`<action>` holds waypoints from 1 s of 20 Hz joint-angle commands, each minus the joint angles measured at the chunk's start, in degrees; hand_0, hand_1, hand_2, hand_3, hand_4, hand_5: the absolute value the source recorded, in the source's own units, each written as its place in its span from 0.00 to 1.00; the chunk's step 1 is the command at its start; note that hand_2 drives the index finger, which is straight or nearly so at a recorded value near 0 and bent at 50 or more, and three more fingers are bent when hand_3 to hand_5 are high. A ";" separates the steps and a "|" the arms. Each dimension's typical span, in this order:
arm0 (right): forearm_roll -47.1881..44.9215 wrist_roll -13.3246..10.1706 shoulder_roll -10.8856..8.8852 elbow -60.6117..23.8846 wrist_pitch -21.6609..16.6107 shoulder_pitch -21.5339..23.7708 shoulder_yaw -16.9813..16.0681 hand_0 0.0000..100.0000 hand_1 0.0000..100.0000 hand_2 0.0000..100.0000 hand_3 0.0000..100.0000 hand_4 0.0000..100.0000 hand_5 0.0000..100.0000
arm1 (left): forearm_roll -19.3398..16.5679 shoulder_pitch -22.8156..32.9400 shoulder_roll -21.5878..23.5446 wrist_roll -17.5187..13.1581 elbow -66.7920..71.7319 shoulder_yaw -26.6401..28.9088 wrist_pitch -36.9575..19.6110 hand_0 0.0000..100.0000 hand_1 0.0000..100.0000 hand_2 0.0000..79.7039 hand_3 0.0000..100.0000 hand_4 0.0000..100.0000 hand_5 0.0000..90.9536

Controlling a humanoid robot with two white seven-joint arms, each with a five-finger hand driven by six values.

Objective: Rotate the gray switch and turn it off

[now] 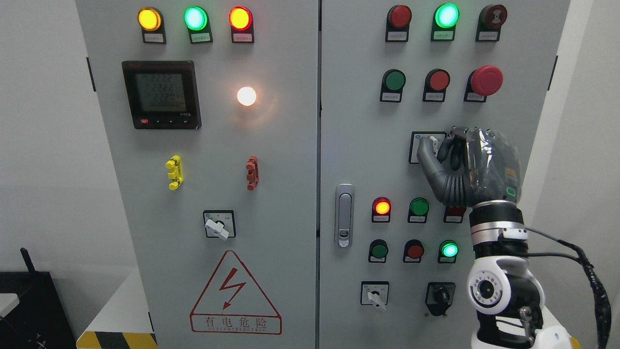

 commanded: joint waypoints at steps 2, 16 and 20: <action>-0.10 -0.15 0.00 0.05 -0.23 0.01 0.69 0.62 0.33 0.78 1.00 0.92 1.00 | 0.00 0.00 0.00 -0.04 0.79 -0.09 0.04 0.12 0.39 0.00 0.00 0.00 0.00; -0.10 -0.24 0.00 -0.74 -0.58 0.27 0.78 0.43 0.37 0.77 1.00 0.92 1.00 | 0.00 0.00 0.00 0.04 0.79 -0.09 0.04 0.12 0.39 0.00 0.00 0.00 0.00; -0.10 -0.24 0.00 -0.92 -0.67 0.36 0.78 0.37 0.38 0.77 1.00 0.92 1.00 | 0.00 0.00 0.00 0.04 0.79 -0.09 0.04 0.12 0.39 0.00 0.00 0.00 0.00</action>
